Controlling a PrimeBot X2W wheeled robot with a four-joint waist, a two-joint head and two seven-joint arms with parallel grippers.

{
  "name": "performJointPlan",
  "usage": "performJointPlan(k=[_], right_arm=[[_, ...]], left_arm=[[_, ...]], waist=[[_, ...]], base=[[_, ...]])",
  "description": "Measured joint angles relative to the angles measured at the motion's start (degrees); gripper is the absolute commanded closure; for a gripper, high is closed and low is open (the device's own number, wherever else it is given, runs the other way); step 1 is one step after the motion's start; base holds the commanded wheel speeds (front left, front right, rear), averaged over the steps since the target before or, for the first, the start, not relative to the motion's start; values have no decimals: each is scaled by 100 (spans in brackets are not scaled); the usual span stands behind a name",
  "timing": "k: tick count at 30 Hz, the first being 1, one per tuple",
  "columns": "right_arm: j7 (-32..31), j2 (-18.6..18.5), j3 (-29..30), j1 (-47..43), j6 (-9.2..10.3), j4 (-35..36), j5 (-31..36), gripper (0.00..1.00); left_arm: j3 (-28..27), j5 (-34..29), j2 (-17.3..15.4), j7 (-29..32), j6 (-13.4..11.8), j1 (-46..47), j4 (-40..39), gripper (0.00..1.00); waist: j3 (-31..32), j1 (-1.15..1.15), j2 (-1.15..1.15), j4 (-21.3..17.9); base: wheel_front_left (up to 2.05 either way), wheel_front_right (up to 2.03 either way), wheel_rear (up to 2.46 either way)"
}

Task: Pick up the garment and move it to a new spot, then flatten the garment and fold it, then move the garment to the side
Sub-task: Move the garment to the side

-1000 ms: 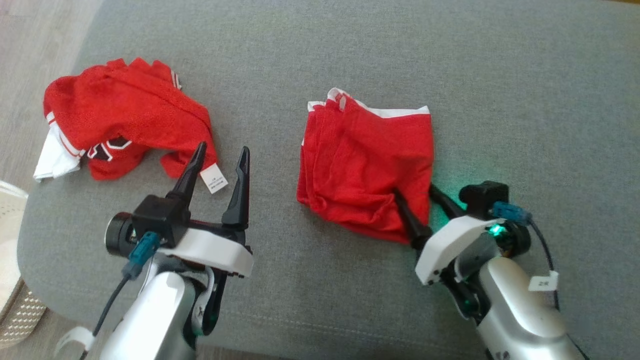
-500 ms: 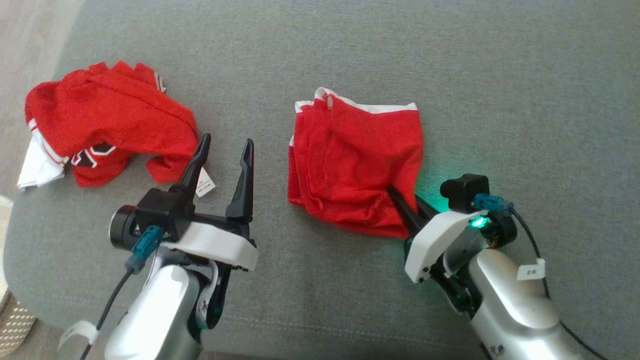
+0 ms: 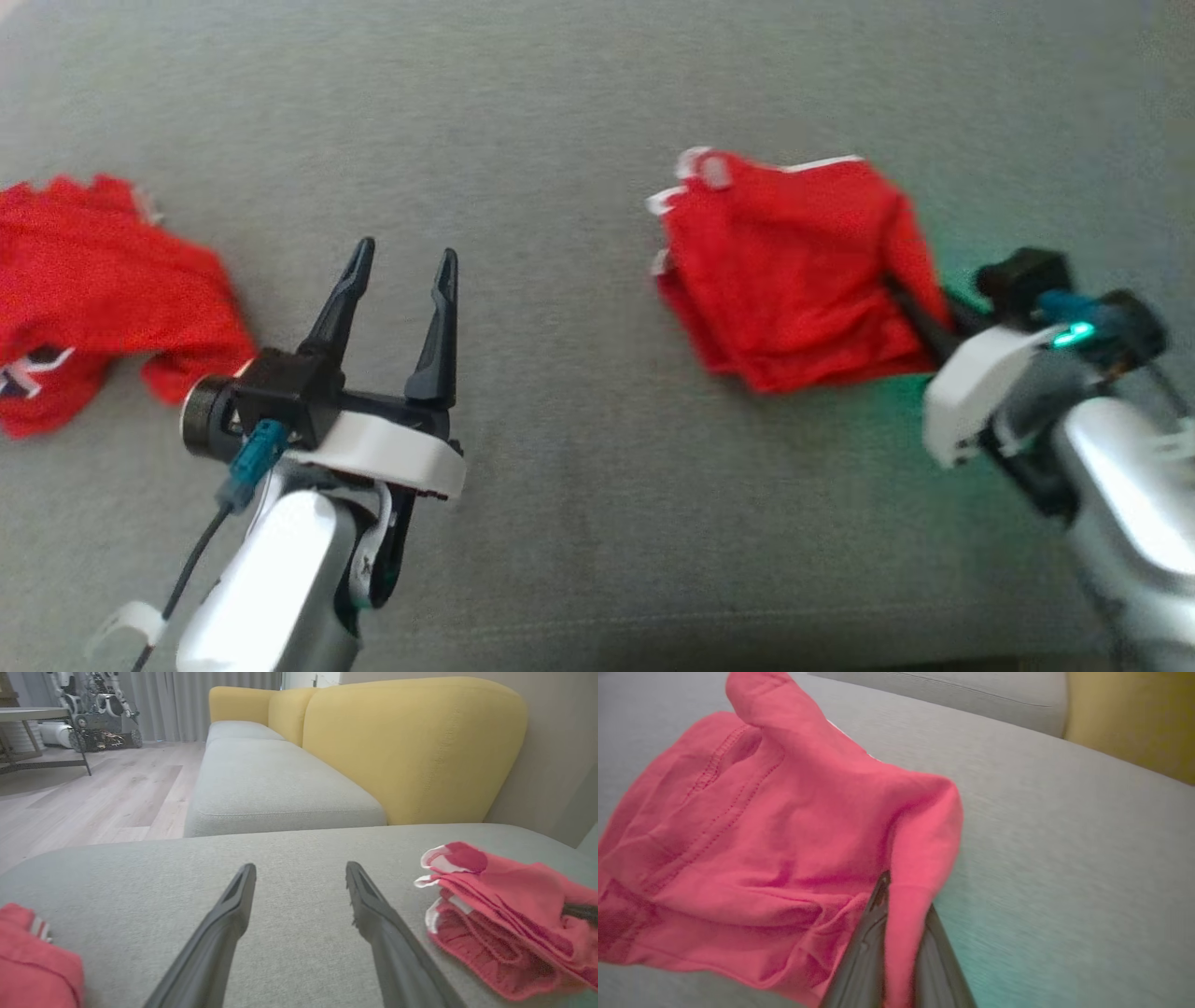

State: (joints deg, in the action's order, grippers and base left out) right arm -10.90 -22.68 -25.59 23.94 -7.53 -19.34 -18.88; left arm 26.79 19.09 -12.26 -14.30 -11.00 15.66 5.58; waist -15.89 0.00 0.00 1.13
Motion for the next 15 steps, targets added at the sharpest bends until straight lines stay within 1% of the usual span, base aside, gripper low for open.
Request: performJointPlan(k=[4, 7, 15], right_arm=[[-105, -528, 149, 30, 0, 87, -177, 100], [-112, -882, 224, 220, 0, 57, -402, 100], [1, -1663, 268, 1328, 0, -223, -853, 100]], left_arm=[[12, -69, -34, 9, 9, 91, -37, 0], [23, -96, -47, 42, 19, 260, -127, 0], [36, -188, -167, 159, 42, 516, -255, 0]], waist=[[-94, 0, 0, -328], [-229, 0, 0, -506], [-740, 0, 0, -736]], base=[[0, 0, 0], [0, 0, 0], [0, 0, 0]])
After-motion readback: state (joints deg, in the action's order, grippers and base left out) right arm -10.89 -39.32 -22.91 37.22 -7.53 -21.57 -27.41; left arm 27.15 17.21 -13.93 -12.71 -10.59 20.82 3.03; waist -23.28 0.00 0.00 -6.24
